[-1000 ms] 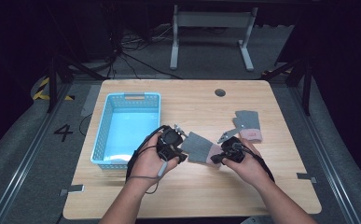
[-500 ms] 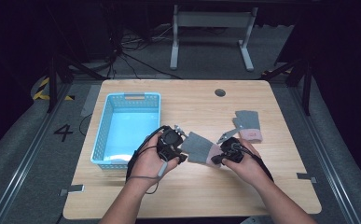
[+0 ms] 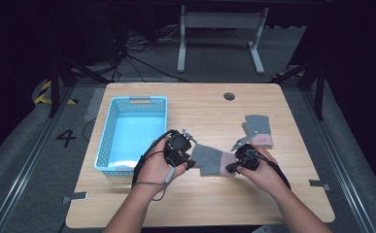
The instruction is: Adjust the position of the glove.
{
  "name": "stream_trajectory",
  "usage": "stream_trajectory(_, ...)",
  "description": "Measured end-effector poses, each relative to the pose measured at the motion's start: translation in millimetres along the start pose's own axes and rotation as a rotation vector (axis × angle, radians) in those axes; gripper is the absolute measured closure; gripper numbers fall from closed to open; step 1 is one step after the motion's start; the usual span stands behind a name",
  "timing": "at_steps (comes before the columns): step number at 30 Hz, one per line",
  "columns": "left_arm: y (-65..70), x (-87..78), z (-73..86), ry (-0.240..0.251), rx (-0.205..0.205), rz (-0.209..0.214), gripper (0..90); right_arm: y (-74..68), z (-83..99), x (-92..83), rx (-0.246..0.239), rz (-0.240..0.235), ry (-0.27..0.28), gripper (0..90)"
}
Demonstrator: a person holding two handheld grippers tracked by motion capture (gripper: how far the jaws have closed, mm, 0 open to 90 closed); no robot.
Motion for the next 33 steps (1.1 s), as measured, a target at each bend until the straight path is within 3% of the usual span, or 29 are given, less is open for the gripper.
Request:
stream_trajectory(21, -0.6, 3.8, -1.7, -0.010, 0.001, 0.006, 64.8, 6.7, 20.2, -19.2, 0.028, 0.005, -0.055, 90.0)
stream_trajectory(28, -1.5, 2.2, -1.9, -0.005, 0.001, 0.008, 64.0, 5.3, 14.6, -24.9, 0.025, 0.003, -0.019, 89.9)
stream_trajectory(33, -0.5, 1.5, -2.6, -0.001, 0.004, 0.009, 63.2, 6.3, 7.2, -35.4, 0.031, 0.024, 0.037, 85.5)
Point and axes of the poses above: each handheld gripper's, and its own axes: x roughly forward along the jaws, z roughly out of its underside, y roughly to its right, the point moved 9 cm from there along x, roughly forward along the jaws, and after that the axes turned 11 degrees about y, right-handed, at the moved point
